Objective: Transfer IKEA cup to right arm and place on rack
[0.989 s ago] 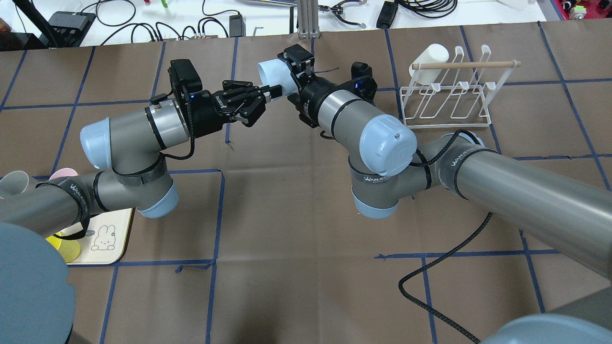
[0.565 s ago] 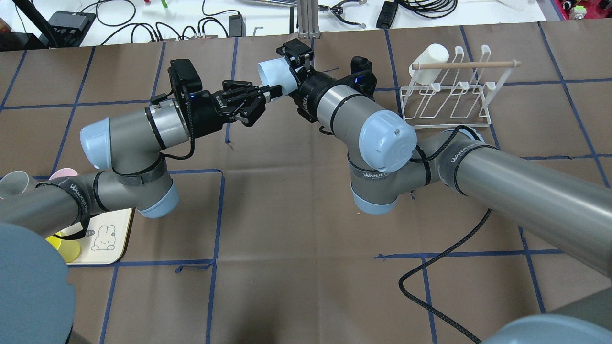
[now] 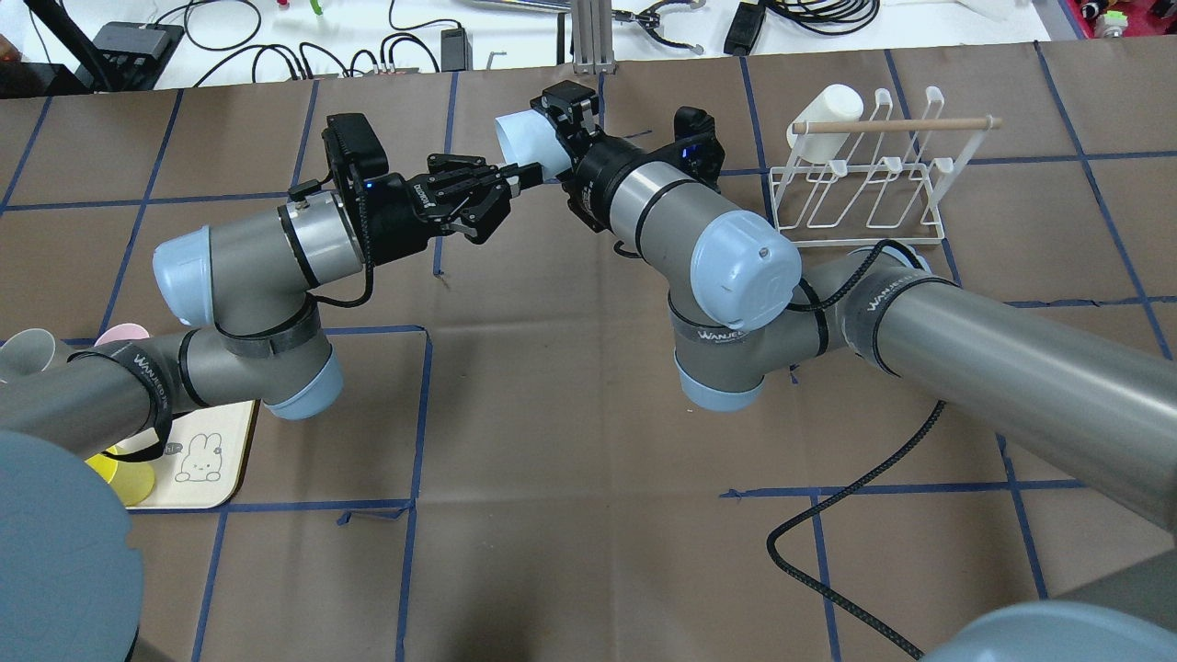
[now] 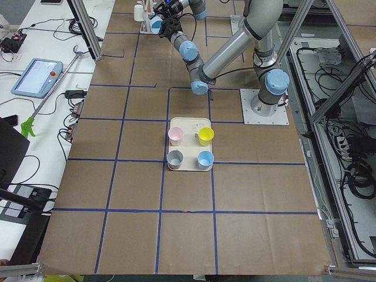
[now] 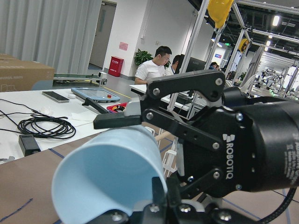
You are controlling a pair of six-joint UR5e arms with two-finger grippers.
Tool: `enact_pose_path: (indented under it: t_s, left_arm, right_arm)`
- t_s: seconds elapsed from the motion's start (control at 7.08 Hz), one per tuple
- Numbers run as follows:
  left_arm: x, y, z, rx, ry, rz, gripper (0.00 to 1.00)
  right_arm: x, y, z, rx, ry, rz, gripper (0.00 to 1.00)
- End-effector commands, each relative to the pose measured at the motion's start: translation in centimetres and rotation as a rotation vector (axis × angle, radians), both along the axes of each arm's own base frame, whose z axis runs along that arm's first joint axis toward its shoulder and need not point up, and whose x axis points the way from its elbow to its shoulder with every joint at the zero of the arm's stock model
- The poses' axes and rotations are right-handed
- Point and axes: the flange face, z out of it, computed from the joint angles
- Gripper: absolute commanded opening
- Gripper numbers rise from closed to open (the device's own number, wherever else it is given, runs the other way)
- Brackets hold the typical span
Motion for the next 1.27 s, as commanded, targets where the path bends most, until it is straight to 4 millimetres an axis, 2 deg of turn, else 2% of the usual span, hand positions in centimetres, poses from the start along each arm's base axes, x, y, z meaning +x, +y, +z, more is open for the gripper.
enact_pose_path:
  t_s: [0.0, 0.14, 0.42, 0.71, 0.85, 1.13]
  left_arm:
    - [0.0, 0.0, 0.3, 0.02, 0.008, 0.013, 0.33]
    - [0.1, -0.3, 0.5, 0.02, 0.01, 0.015, 0.53]
    - [0.1, -0.4, 0.9, 0.029, 0.019, 0.017, 0.69]
    - [0.7, -0.4, 1.7, 0.025, 0.024, 0.032, 0.94]
    - [2.2, -0.6, 1.8, 0.022, 0.027, 0.057, 0.97]
    - [8.8, -1.1, 2.0, 0.012, 0.087, 0.065, 0.97]
  right_arm:
    - [0.0, 0.1, 0.0, 0.0, 0.0, 0.005, 0.46]
    - [0.0, 0.1, 0.0, 0.0, -0.002, 0.008, 0.45]
    - [0.0, 0.1, 0.0, 0.001, -0.002, 0.009, 0.44]
    - [0.0, 0.1, 0.1, -0.001, -0.003, 0.013, 0.44]
    - [-0.5, -0.1, 0.5, -0.009, -0.001, 0.005, 0.44]
    - [-3.9, -2.1, 0.6, -0.063, 0.08, -0.023, 0.44]
